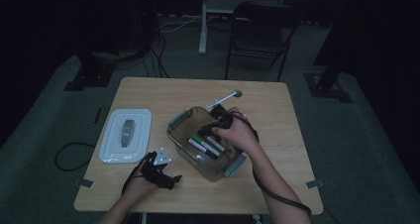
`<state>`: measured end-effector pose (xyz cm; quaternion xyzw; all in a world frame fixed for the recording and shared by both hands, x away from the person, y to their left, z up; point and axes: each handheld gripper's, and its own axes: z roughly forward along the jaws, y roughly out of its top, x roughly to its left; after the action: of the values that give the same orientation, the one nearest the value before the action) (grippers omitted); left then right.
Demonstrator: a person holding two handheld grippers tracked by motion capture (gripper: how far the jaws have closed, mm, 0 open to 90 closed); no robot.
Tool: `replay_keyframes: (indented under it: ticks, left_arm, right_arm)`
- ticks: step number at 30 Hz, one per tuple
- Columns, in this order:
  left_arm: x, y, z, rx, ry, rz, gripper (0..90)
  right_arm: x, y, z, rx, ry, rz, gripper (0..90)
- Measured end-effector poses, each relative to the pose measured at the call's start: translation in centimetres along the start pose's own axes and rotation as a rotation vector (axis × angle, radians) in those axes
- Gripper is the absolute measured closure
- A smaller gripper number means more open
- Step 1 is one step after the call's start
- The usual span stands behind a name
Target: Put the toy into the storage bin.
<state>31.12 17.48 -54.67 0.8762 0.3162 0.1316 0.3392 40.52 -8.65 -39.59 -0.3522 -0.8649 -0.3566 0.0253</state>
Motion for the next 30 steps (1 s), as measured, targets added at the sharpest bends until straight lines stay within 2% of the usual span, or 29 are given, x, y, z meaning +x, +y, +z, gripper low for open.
replay_keyframes:
  ticks: [1,5,6,7,8,9,10,11,12,13,14,15,16,17,18,19,21,22,24,25,27,30]
  left_arm:
    - [0.0,0.0,0.0,0.0,0.0,0.0,0.4]
    - [0.0,0.0,0.0,-0.001,0.0,-0.002,0.4]
    - [0.0,0.0,0.0,-0.001,0.0,-0.002,0.4]
    - [0.0,0.0,0.0,-0.002,0.0,-0.002,0.4]
    - [0.0,0.0,0.0,-0.003,0.0,-0.002,0.4]
    - [0.0,0.0,0.0,-0.003,0.001,-0.002,0.4]
    - [0.0,0.0,0.0,-0.003,0.001,-0.002,0.4]
    - [0.0,0.0,0.0,-0.003,0.001,-0.002,0.4]
    - [0.0,0.0,0.0,-0.003,0.0,-0.004,0.4]
    - [0.0,0.0,0.0,-0.001,0.001,0.001,0.4]
    - [0.0,0.0,0.0,-0.001,0.001,0.001,0.4]
    - [0.0,0.0,0.0,-0.001,0.001,0.001,0.4]
    - [0.0,0.0,0.0,-0.001,0.001,0.001,0.4]
    - [0.0,0.0,0.0,-0.001,0.001,0.001,0.4]
    - [0.0,0.0,0.0,-0.001,0.001,0.001,0.4]
    - [0.0,0.0,0.0,-0.001,0.001,0.001,0.4]
    - [0.0,0.0,0.0,-0.001,0.001,0.001,0.4]
    - [0.0,0.0,0.0,-0.001,0.0,0.0,0.4]
    - [0.0,0.0,0.0,-0.001,0.001,0.0,0.4]
    - [0.0,0.0,0.0,-0.001,0.0,0.0,0.4]
    - [0.0,0.0,0.0,-0.001,0.0,0.0,0.4]
    - [0.0,0.0,0.0,-0.001,0.001,0.0,0.4]
  right_arm:
    - [-1.0,-0.3,-1.9,-0.051,-0.036,0.004,62.7]
    - [-3.5,-1.4,-5.0,-0.103,-0.111,0.048,59.6]
    - [-3.5,-1.4,-5.0,-0.103,-0.111,0.048,59.6]
    - [-4.3,-1.7,-5.6,-0.116,-0.13,0.064,58.5]
    - [-5.4,-2.3,-6.4,-0.148,-0.156,0.093,59.0]
    - [-7.1,-3.2,-7.0,-0.173,-0.172,0.15,59.6]
    - [-7.1,-3.2,-7.0,-0.173,-0.172,0.15,59.6]
    - [-7.8,-3.6,-7.0,-0.183,-0.181,0.171,60.3]
    - [-9.7,-4.6,-6.6,-0.176,-0.206,0.23,60.8]
    - [-10.5,-5.2,-6.2,-0.17,-0.23,0.263,62.1]
    - [-10.5,-5.2,-6.2,-0.17,-0.23,0.263,62.1]
    - [-12.5,-6.3,-4.9,-0.13,-0.272,0.318,62.3]
    - [-12.5,-6.3,-4.9,-0.13,-0.272,0.318,62.3]
    - [-14.0,-7.2,-3.6,-0.101,-0.305,0.356,62.6]
    - [-14.0,-7.2,-3.6,-0.101,-0.305,0.356,62.6]
    - [-15.1,-7.8,-2.4,-0.084,-0.314,0.396,62.4]
    - [-16.0,-8.2,-1.2,-0.07,-0.347,0.416,62.3]
    - [-16.5,-8.3,-0.6,-0.059,-0.348,0.429,62.4]
    - [-16.6,-8.3,-0.3,-0.06,-0.351,0.438,62.3]
    - [-17.0,-8.3,0.7,-0.044,-0.355,0.45,62.3]
    - [-17.2,-8.3,1.0,-0.043,-0.355,0.458,63.1]
    - [-17.7,-8.3,1.9,-0.029,-0.379,0.477,65.7]
